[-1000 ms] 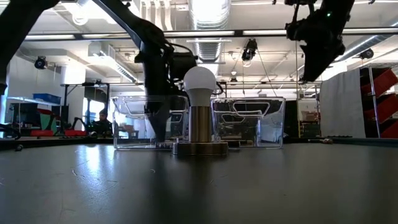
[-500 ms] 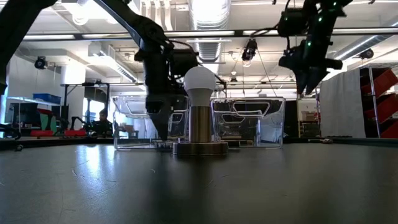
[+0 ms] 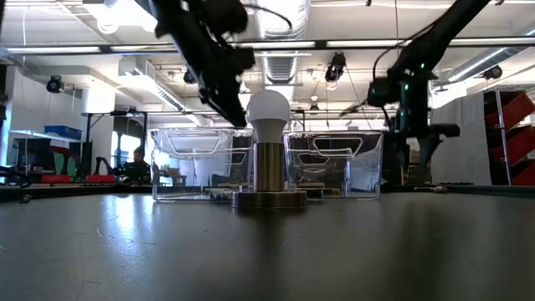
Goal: Sort batteries
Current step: Put the white battery into the left transparent bin
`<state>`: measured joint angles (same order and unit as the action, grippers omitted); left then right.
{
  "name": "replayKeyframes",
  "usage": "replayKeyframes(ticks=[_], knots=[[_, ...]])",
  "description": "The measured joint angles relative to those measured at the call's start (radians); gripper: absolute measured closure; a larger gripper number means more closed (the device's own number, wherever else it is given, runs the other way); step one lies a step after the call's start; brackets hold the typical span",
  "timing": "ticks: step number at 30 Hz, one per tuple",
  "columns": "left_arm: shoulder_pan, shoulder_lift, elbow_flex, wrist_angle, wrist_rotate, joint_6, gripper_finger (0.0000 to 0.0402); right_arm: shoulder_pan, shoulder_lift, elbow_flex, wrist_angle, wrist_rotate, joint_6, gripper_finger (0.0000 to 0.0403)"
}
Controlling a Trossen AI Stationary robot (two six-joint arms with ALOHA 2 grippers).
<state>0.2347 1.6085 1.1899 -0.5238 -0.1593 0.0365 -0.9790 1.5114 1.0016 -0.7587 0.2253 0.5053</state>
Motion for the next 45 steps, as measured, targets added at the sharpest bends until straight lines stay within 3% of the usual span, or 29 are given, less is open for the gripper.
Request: replayKeyframes(ticks=[7,11,16,20,25,32,39,45], knots=[[-0.086,-0.236,-0.192,0.182,-0.167,-0.096,0.0239,-0.079,0.139,0.004,0.166,0.002,0.018,0.0236],[-0.176,-0.356,-0.319,0.407,-0.175,-0.151,0.0239,-0.116,0.199,0.052,0.186,0.003,-0.064,0.0236],[-0.298,-0.434,-0.463,0.731,-0.174,-0.126,0.0239,-0.134,0.237,0.113,0.122,-0.049,-0.107,0.02],[-0.362,-0.446,-0.522,0.86,-0.174,-0.086,0.0239,-0.134,0.241,0.144,0.102,-0.032,-0.15,0.017],[-0.407,-0.427,-0.53,0.897,-0.174,-0.103,0.0239,-0.145,0.253,0.189,0.073,-0.047,-0.195,0.0154],[-0.481,-0.38,-0.497,0.898,-0.177,-0.132,0.0239,-0.134,0.345,0.289,-0.084,0.001,-0.322,0.0167],[-0.547,-0.32,-0.469,0.899,-0.276,-0.132,0.0239,-0.132,0.424,0.378,-0.201,0.014,-0.393,0.0172],[-0.56,-0.27,-0.464,0.897,-0.289,-0.126,0.0239,-0.124,0.455,0.444,-0.237,0.043,-0.395,0.0176]])
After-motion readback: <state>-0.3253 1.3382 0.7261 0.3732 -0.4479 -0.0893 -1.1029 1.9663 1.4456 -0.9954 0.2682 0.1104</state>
